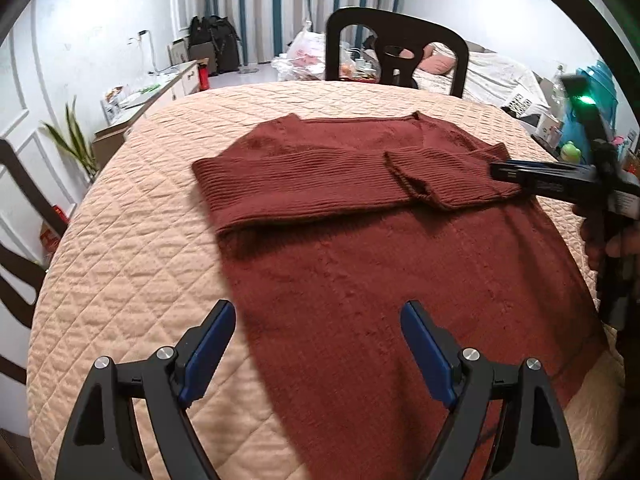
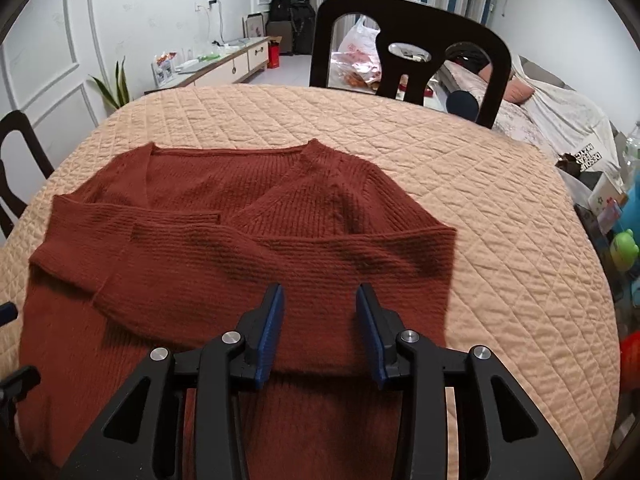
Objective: Fold small clothes
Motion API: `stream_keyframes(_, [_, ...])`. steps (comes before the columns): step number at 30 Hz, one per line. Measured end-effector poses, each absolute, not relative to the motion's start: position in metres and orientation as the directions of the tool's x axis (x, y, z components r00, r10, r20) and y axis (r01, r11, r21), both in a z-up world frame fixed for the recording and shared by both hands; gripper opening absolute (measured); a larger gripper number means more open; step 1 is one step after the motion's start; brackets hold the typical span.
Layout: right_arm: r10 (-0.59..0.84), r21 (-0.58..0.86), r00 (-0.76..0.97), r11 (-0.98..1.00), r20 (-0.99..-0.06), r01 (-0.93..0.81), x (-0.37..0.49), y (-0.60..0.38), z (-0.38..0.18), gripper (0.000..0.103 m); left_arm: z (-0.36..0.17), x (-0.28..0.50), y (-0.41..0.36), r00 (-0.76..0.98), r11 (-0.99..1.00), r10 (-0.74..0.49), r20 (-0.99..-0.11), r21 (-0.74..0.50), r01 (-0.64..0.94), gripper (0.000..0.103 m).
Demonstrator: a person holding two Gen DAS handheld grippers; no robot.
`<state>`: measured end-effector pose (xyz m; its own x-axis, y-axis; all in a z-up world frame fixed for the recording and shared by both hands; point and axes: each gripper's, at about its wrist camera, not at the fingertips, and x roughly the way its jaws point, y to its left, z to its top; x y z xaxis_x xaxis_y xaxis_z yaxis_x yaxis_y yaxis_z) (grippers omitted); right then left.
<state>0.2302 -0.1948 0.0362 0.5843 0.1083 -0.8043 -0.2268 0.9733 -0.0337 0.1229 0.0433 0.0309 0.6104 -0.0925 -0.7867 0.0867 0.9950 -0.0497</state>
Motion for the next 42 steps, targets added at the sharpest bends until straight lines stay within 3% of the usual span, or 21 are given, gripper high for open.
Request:
stream_keyframes(14, [0.175,0.071,0.613,0.979,-0.771,-0.190,0.134,-0.250,0.055,0.044,0.030,0.068,0.067,0.574,0.991,-0.130,-0.808,-0.127,0.046,0.086])
stream_keyframes(17, [0.185,0.085,0.614,0.978,-0.767,-0.188,0.118,-0.255,0.055,0.059,0.028,0.057,0.065,0.567,0.990,-0.134,-0.813,-0.136,0.038,0.086])
stream_keyframes(32, [0.203,0.126,0.592,0.977,-0.780,-0.170,0.052,-0.278,0.043,0.059,0.029,0.014,0.052,0.549,0.969,-0.241,-0.800,-0.231,0.089,0.086])
stream_keyframes(42, [0.221,0.172,0.570,0.975,-0.791,-0.139,0.034,-0.289,0.030,0.059,0.020,0.006,0.049,0.531,0.965,-0.247,-0.811,-0.258,0.055,0.086])
